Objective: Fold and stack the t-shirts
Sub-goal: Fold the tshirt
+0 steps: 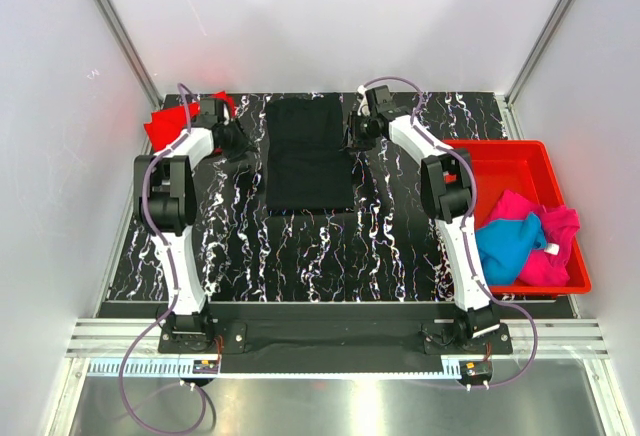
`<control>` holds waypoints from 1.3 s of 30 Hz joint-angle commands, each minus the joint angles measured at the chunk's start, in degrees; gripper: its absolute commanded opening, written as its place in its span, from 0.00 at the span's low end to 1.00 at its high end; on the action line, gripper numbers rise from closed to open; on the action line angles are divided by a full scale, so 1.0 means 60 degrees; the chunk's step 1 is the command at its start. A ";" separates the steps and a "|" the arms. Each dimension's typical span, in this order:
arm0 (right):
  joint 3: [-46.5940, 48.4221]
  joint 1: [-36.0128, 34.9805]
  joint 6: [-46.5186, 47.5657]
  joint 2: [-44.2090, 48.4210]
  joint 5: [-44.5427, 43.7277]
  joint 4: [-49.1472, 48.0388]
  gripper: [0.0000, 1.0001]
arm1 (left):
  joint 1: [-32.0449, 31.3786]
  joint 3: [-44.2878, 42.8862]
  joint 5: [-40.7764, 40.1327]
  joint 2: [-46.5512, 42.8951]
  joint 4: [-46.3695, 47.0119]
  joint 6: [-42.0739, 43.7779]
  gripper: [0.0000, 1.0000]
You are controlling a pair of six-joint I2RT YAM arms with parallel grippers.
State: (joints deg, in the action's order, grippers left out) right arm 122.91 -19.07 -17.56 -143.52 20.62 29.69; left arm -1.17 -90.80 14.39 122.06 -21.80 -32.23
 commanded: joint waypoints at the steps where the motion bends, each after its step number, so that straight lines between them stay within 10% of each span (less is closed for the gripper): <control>1: 0.0535 0.0044 -0.0017 -0.0088 0.0035 -0.0334 0.40 | -0.0156 0.0366 0.0978 -0.1298 0.1068 0.0537 0.45; 8: 0.0155 0.0058 -0.0222 0.0131 0.0107 -0.0744 0.40 | -0.0434 0.0501 0.3944 -0.1008 0.2829 0.0317 0.43; 29: -0.0358 0.0044 -0.0091 0.0556 0.0298 -0.0935 0.42 | -0.0303 -0.1783 0.1044 0.1321 0.1834 0.0917 0.42; 39: -0.0504 0.0058 -0.0061 0.1126 0.0269 -0.0715 0.44 | -0.0595 -0.0146 0.1157 -0.1340 0.1817 0.1562 0.43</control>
State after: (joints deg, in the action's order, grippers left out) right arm 120.51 -19.05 -18.63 -143.41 21.34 25.61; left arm -3.07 -93.84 20.36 123.87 -13.23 -26.09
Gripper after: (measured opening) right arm 0.435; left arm 0.431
